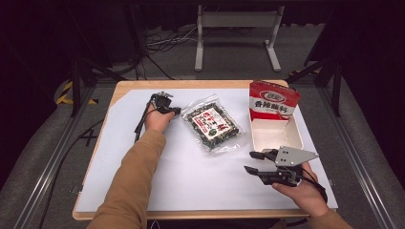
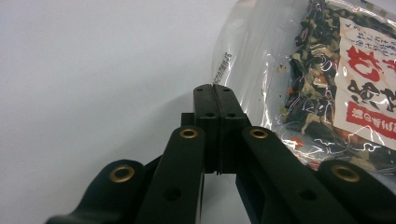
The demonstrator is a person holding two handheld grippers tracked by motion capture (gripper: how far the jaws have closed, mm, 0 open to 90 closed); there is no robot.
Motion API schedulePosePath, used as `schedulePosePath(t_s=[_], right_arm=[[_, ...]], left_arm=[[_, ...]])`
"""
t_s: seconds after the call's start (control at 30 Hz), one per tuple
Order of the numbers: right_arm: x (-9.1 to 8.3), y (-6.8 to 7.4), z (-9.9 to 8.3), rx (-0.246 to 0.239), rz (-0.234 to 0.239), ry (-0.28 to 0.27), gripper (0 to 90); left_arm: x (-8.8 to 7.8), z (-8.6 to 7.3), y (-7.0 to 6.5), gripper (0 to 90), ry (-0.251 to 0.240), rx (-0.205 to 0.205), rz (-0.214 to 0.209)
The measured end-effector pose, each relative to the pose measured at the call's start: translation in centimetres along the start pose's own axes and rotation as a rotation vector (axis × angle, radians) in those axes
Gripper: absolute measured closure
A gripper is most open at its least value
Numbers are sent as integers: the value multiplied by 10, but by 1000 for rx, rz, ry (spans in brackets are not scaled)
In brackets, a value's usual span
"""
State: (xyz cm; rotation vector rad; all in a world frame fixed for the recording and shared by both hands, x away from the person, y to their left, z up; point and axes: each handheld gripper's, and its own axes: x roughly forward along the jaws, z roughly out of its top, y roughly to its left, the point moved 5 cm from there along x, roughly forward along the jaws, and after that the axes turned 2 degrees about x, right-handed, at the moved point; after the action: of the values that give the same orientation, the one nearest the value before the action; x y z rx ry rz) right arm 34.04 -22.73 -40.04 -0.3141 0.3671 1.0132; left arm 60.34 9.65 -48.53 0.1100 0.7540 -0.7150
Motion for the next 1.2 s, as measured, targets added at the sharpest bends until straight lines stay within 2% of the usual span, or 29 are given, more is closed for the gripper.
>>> schedulePosePath(t_s=[0.17, 0.33, 0.53, 0.7, 1.0, 1.1, 1.2], right_arm=[[0, -2, -1, 5, -4, -1, 491], [1, -4, 0, 56, 0, -6, 485], [2, -5, 1, 65, -11, 5, 493], [3, -6, 3, 64, -13, 3, 496], [5, -7, 9, 61, -18, -3, 504], [4, -9, 13, 64, -24, -9, 507], [3, -11, 16, 62, -28, -17, 508]], left_arm=[[-2, -1, 0, 900, 1, 13, -4], [-9, 2, 0, 900, -17, -4, -13], [-25, 7, -3, 900, -35, 16, -22], [-34, 7, -6, 900, -52, 13, -41], [-71, 17, -16, 900, -148, 22, -94], [-84, 22, -23, 900, -183, 41, -111], [-97, 26, -32, 900, -213, 76, -103]])
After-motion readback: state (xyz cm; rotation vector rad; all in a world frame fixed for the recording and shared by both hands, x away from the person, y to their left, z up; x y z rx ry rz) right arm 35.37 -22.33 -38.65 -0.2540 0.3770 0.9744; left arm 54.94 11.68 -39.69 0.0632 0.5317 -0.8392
